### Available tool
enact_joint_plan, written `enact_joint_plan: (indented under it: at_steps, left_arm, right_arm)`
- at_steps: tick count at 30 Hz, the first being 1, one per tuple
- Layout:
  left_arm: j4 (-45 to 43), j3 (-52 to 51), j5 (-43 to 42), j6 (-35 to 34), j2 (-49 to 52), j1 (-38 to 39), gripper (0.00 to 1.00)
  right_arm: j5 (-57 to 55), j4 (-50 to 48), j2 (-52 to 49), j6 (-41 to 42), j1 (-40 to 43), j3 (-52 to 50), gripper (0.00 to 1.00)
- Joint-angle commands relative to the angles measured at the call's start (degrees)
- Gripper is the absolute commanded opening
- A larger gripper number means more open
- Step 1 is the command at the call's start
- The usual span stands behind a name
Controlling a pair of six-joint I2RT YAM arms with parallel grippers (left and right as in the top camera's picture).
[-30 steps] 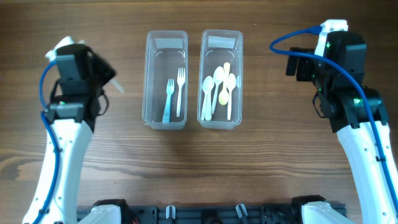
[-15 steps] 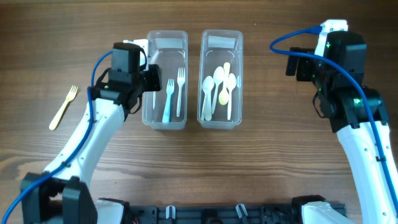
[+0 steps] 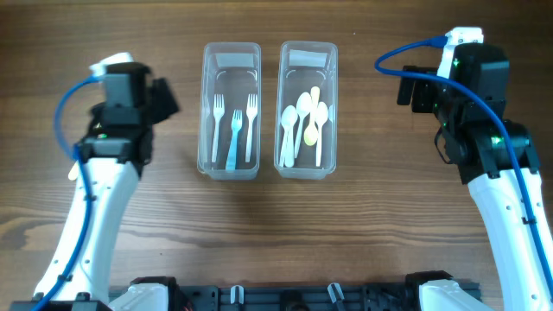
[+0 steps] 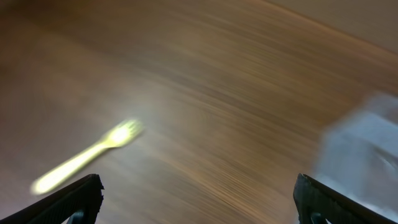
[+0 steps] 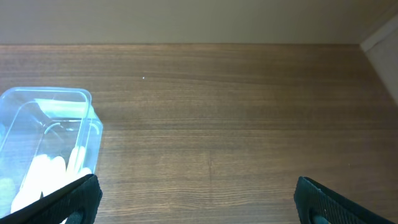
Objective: Pack container
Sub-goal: 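Reach the left gripper to the yellow fork and grasp it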
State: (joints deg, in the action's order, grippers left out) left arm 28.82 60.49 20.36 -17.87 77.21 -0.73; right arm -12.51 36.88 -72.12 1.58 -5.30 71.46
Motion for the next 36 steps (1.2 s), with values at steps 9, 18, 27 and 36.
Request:
enact_joint_plan:
  at_steps: [9,18,27,36]
  left_arm:
    - [-1.0,0.0,6.3,-6.3,7.5,-24.4,1.0]
    - [-8.0,0.0,2.6,-6.4,21.7,-30.7,1.0]
    - [-9.0,0.0,2.7,-5.1,28.9,-30.7,1.0]
    - [-1.0,0.0,2.6,-8.6,28.9,-30.7,1.0]
  right_arm:
    - [-1.2,-0.1,-0.3,-0.5,0.0,0.5,1.0]
    - [-1.2,-0.1,-0.3,-0.5,0.0,0.5,1.0]
    - [-1.2,-0.1,-0.3,-0.5,0.0,0.5,1.0]
    - [-1.2,-0.1,-0.3,-0.5,0.0,0.5,1.0]
